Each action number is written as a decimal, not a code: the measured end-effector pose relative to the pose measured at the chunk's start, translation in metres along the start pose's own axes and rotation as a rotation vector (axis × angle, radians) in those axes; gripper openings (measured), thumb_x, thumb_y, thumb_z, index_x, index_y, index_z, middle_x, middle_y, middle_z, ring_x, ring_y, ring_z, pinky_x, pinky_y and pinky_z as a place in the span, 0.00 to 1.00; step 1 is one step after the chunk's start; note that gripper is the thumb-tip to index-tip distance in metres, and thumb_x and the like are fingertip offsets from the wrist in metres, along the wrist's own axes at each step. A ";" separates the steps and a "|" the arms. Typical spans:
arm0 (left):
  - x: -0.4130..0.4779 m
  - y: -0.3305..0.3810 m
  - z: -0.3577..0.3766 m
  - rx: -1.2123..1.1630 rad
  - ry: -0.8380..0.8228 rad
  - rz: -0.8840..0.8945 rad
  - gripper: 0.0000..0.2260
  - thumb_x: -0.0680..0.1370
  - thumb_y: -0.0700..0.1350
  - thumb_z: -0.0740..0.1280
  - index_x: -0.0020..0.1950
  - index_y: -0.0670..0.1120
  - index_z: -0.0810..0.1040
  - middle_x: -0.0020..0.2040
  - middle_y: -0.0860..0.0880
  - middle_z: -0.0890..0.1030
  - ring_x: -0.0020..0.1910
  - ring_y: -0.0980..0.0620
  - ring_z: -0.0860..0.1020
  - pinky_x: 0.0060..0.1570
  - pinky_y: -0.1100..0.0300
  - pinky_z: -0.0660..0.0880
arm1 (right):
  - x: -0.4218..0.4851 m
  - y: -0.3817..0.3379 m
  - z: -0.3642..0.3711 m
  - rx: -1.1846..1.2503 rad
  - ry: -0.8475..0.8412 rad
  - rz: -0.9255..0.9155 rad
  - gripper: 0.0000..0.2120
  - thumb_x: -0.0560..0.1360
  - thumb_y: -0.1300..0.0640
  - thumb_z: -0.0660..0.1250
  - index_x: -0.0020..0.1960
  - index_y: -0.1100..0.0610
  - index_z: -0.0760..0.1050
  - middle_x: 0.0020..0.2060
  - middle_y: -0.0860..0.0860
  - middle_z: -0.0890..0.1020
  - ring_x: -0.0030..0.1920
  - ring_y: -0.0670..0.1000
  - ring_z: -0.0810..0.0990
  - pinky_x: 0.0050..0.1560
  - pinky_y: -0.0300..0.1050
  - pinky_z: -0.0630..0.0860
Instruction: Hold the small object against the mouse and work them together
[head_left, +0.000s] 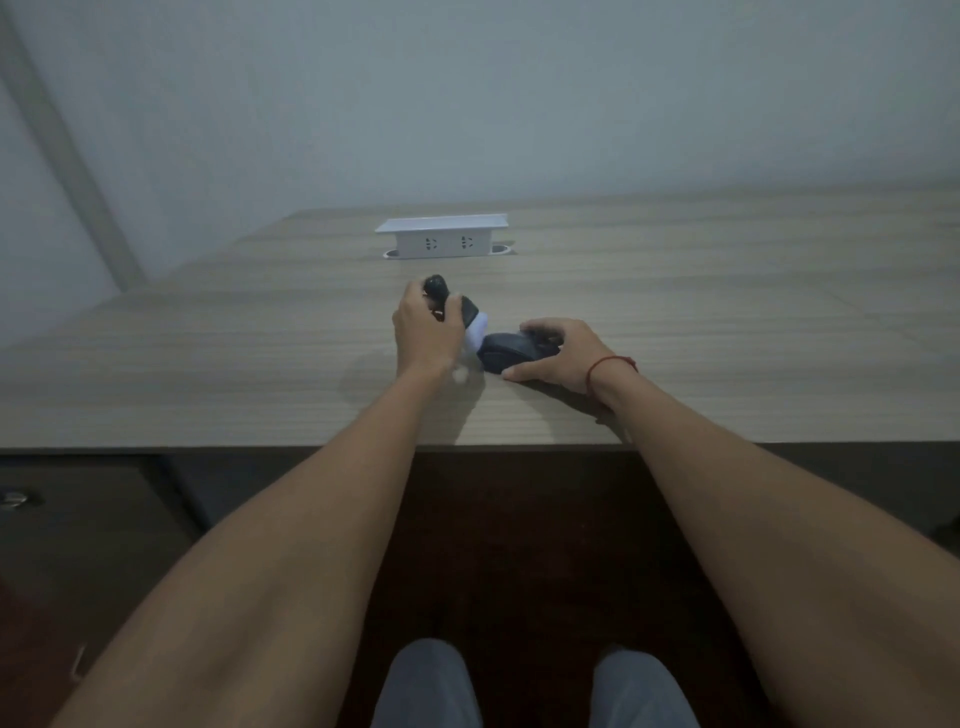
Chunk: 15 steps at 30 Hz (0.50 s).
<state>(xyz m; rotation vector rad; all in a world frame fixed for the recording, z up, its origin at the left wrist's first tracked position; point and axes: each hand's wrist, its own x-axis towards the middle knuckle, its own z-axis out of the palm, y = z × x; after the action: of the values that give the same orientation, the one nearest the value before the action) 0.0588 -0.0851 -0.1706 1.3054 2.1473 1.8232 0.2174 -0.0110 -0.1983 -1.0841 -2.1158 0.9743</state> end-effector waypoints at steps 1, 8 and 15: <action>0.000 0.003 0.001 -0.028 0.005 0.009 0.13 0.78 0.44 0.66 0.60 0.41 0.75 0.54 0.43 0.81 0.51 0.48 0.80 0.47 0.62 0.74 | 0.001 -0.001 -0.002 0.009 -0.023 0.004 0.37 0.62 0.51 0.80 0.67 0.52 0.71 0.57 0.46 0.74 0.56 0.47 0.71 0.54 0.42 0.67; 0.000 -0.007 -0.002 0.168 -0.053 0.142 0.12 0.78 0.44 0.66 0.59 0.40 0.75 0.54 0.40 0.81 0.52 0.44 0.80 0.48 0.57 0.75 | 0.003 -0.006 -0.012 0.004 -0.099 0.044 0.37 0.63 0.52 0.80 0.68 0.51 0.71 0.57 0.45 0.72 0.57 0.47 0.70 0.54 0.42 0.65; -0.007 -0.004 0.004 0.110 -0.078 0.136 0.13 0.77 0.43 0.67 0.60 0.41 0.74 0.56 0.40 0.81 0.54 0.44 0.80 0.55 0.51 0.79 | -0.003 -0.001 0.006 -0.078 0.164 0.061 0.45 0.51 0.30 0.75 0.63 0.51 0.74 0.58 0.50 0.77 0.56 0.52 0.75 0.59 0.53 0.75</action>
<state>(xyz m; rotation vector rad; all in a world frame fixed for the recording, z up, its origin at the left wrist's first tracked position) 0.0634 -0.0858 -0.1782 1.5552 2.1960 1.6890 0.2141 -0.0161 -0.2011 -1.2304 -2.0120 0.8072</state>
